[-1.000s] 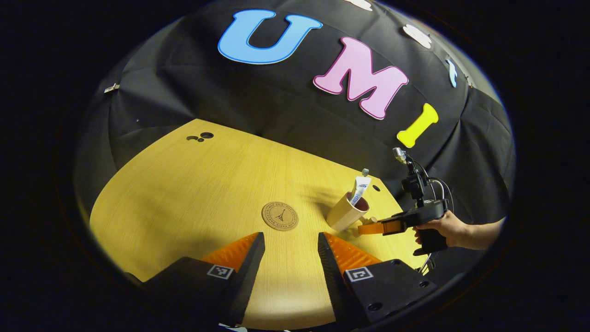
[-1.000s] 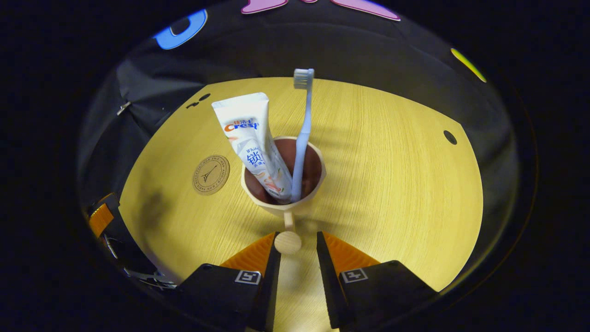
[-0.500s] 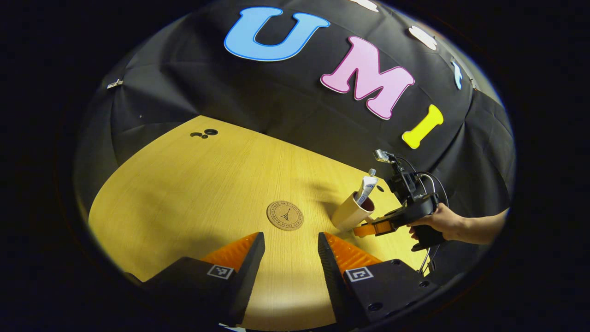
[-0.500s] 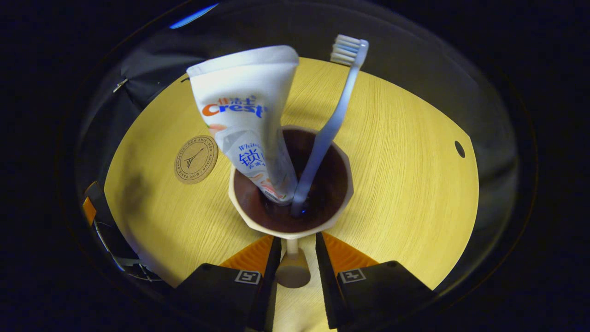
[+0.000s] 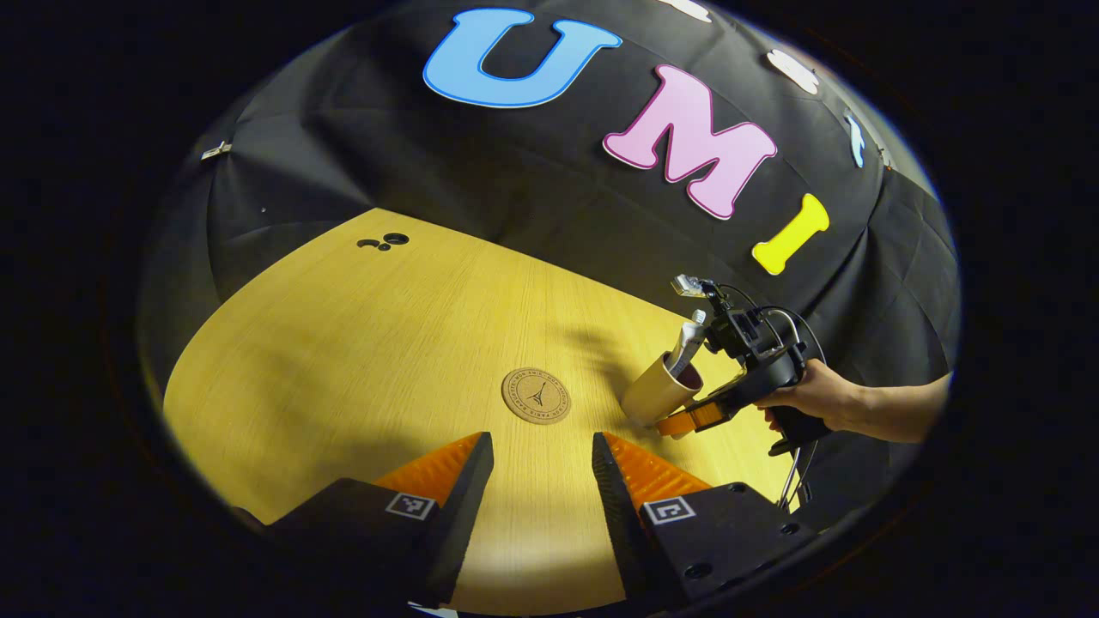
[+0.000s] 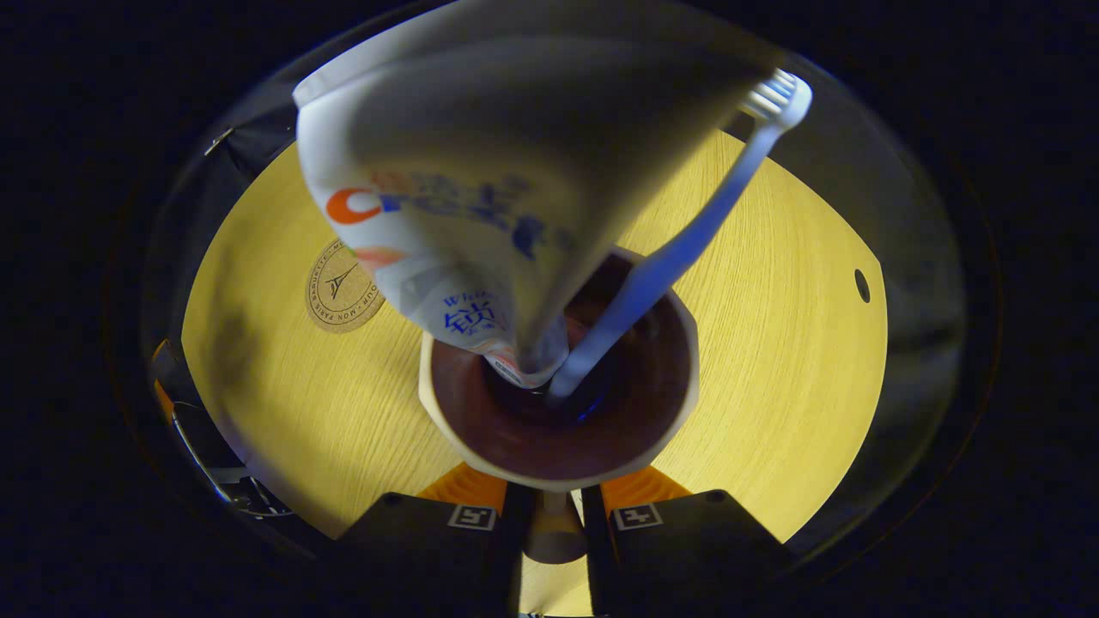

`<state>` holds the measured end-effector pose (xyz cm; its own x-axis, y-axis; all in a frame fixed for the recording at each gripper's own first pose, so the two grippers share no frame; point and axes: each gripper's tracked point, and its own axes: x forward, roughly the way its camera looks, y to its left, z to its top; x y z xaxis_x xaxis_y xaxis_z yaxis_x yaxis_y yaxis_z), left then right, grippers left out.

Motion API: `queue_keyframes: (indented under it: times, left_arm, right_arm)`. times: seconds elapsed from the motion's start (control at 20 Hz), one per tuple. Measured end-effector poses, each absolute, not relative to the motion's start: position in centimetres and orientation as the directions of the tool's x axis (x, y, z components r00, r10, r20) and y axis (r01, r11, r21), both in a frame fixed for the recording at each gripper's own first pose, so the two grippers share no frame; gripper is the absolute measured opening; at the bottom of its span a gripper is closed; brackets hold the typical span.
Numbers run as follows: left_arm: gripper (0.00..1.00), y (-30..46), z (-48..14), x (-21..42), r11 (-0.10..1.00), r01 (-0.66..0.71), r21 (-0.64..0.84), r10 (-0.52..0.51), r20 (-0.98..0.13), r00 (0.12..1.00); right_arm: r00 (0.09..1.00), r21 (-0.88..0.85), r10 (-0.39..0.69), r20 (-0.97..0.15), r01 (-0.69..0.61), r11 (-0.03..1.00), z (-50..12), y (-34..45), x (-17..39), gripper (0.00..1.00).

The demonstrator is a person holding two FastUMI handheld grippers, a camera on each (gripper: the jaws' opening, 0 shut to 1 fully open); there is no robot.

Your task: Put the toothbrush and toothpaste on the desktop into the cup, then pick up the cup and place it on the coaster on the desktop.

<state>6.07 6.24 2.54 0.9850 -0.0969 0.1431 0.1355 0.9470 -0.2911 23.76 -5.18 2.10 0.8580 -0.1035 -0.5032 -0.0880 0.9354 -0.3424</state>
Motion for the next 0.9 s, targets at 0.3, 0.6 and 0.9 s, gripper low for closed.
queue_keyframes:
  times: [0.3, 0.6, 0.9]
  left_arm:
    - [0.73, 6.3, 3.1, 6.7, 0.947, 0.137, -0.290, -0.099, 0.142, 0.985]
    - [0.73, 6.8, 2.5, 6.0, 0.946, 0.143, -0.291, -0.102, 0.149, 0.984]
    - [0.74, 7.3, 2.3, 5.8, 0.943, 0.138, -0.302, -0.097, 0.149, 0.984]
  right_arm:
    - [0.861, -0.412, -0.099, -0.499, -0.135, 0.901, 1.7, -4.9, 22.9, 0.26]
    - [0.865, -0.434, -0.093, -0.494, -0.153, 0.888, 1.4, -4.3, 22.4, 0.30]
    - [0.883, -0.419, -0.052, -0.466, -0.168, 0.892, 2.3, -2.8, 22.0, 0.29]
